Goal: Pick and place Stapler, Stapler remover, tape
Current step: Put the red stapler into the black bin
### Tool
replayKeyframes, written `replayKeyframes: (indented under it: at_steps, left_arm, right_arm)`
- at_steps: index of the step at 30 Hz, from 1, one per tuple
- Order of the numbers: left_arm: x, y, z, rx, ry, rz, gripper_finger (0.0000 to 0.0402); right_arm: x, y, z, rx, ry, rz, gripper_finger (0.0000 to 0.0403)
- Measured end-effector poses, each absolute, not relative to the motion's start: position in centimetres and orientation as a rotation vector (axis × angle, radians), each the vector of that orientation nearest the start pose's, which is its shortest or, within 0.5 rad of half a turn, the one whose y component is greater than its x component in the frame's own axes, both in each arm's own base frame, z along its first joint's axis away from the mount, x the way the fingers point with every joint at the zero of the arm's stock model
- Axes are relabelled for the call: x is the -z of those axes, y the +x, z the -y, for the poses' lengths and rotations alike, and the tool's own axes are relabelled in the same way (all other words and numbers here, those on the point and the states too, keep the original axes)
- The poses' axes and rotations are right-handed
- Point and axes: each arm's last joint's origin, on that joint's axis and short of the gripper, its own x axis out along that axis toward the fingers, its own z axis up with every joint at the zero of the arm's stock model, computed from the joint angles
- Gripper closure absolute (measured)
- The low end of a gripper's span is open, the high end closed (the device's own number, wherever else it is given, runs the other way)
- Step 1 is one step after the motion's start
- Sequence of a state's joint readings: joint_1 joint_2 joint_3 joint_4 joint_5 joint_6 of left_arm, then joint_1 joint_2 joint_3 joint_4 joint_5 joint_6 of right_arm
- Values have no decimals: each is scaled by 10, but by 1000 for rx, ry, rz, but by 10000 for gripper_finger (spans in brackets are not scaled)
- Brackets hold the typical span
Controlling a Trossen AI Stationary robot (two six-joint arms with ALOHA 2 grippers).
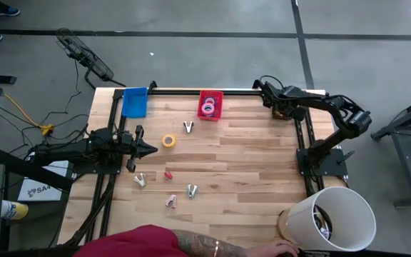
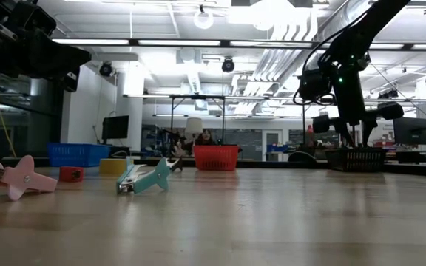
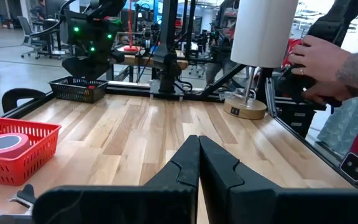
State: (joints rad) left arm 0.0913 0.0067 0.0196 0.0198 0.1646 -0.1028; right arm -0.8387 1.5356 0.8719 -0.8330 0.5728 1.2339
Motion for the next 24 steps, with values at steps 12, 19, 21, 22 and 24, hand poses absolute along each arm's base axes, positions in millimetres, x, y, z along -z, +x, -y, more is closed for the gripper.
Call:
replayKeyframes:
  at_steps: [12,19,21,22,24]
  left_arm:
    - [-172,97,-4,75,-99,28,401]
    - [-172,97,-4,75,-99,29,401]
    - [-172,97,-4,75,-99,28,401]
    - [-171,97,-4,75,-99,28,401]
    - [-172,97,-4,75,-99,29,401]
  right_arm:
    - [-173,159,190,1905,1012,-726,308]
    - [-178,169,185,1781,959,-763,308]
    - [-180,172,183,1734,946,-767,308]
    - [-180,175,183,1705,938,-773,308]
    - [-182,179,181,1644,917,-783,308]
